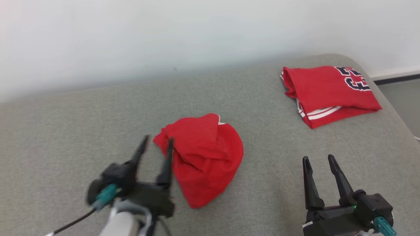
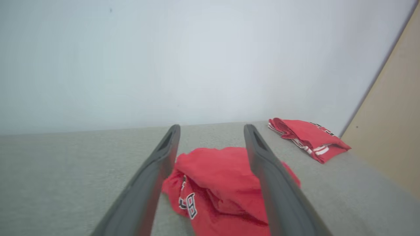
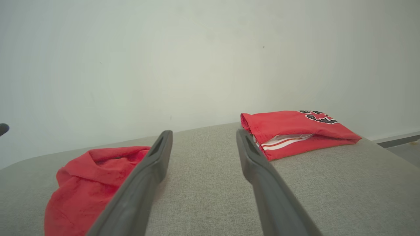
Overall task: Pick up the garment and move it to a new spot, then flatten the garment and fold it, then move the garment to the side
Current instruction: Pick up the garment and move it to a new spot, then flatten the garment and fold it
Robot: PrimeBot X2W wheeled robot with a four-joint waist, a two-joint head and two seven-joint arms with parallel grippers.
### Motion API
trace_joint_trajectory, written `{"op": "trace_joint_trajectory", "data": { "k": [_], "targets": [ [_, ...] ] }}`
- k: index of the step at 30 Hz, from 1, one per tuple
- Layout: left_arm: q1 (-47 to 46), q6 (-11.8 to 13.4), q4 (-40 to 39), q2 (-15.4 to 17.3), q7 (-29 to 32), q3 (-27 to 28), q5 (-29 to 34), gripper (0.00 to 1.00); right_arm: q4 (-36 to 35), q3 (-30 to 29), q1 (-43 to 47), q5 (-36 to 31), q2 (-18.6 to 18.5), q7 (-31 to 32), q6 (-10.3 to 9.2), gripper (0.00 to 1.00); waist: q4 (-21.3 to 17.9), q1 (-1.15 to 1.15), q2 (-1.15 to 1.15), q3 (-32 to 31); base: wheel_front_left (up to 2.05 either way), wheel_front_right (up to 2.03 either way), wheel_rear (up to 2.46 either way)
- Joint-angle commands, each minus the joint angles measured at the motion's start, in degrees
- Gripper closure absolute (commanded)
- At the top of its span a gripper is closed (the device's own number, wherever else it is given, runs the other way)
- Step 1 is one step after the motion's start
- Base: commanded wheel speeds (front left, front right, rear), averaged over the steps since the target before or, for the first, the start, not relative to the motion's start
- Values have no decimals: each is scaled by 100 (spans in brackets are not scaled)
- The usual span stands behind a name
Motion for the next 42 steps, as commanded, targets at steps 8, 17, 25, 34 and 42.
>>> {"op": "trace_joint_trajectory", "data": {
  "k": [8, 17, 25, 34, 42],
  "targets": [
    [1046, 205, -938, 512, -17, 996, 755, 0, -31, -43, 167, -2, 12, 0, -15, 0, 381, 0, 0, -276, 0, 0, 0],
    [1889, -13, -1612, 501, -17, 1499, 1234, 0, -57, -72, 270, 73, 13, 1, -15, 0, 566, 0, 0, -371, 0, 0, 0],
    [2448, 33, -1568, 207, -17, 1858, 1566, 0, 23, -45, 372, 62, 13, 1, -15, 0, 668, 0, 0, -406, 0, 0, 0],
    [2704, 43, -1639, -110, -18, 2367, 1676, 0, 142, 74, 511, 17, 13, 0, -15, 0, 715, 0, 0, -424, 0, 0, 0],
    [2708, -44, -1568, -229, -18, 2492, 1814, 0, 256, 226, 586, 56, 13, 0, -15, 0, 766, 0, 0, -417, 0, 0, 0]
  ]
}}
